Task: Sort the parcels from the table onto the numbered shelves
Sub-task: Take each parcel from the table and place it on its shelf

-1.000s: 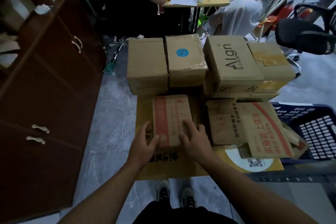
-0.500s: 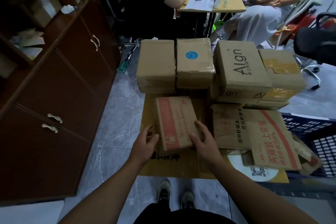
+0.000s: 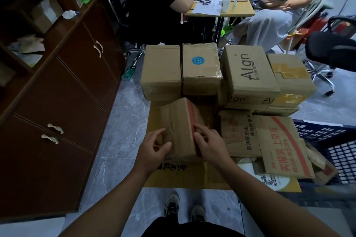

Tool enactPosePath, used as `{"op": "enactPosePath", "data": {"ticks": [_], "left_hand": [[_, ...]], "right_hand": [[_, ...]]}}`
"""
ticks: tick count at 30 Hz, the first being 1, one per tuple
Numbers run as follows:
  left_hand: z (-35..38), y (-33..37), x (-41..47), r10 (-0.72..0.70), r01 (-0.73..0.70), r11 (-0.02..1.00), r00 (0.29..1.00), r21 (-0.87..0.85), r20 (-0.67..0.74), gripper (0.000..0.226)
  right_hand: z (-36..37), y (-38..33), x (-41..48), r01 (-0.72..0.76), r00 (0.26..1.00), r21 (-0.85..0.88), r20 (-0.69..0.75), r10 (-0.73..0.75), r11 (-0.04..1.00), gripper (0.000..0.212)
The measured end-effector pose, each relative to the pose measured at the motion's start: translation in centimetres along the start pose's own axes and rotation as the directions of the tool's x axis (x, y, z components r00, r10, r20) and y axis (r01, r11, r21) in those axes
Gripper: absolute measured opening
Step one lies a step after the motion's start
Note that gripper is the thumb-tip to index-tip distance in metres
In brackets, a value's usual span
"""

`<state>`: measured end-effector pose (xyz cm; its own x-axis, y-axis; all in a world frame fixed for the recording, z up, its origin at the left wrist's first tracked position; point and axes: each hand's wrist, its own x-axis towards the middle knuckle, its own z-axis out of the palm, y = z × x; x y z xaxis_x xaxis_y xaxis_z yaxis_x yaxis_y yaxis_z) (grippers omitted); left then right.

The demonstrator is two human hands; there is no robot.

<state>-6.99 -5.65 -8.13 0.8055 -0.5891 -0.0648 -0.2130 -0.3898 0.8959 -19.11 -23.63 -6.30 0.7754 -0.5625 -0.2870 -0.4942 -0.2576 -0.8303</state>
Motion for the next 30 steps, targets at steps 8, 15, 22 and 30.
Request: {"op": "enactPosePath", "data": {"ticks": [8,15,22,30], "left_hand": [[0.5,-0.3,0.0,0.016,-0.016,1.000,0.999,0.001,0.041,0.059],[0.2,-1.3,-0.2,-0.139,0.145,0.981,0.989,-0.131,0.054,0.042],[-0.4,-2.5,0.2,-0.262,0.266,0.949,0.964,-0.170,0.047,0.047],[0.3,-2.4,1.5,-0.297,0.312,0.948,0.939,-0.064,0.175,0.038]], "right_hand": [[0.1,0.1,-0.3,0.039,0.998,0.025,0.039,-0.040,0.999,0.065],[1.1,1.3,-0.8,0.004,0.999,0.228,0.051,-0.016,0.974,0.043],[0.2,2.4,-1.3,-0.053,0.995,0.456,0.099,0.009,0.888,0.043],[0.0,2.6,-2.1,-0.094,0.994,0.547,0.097,0.049,0.832,0.046]]}}
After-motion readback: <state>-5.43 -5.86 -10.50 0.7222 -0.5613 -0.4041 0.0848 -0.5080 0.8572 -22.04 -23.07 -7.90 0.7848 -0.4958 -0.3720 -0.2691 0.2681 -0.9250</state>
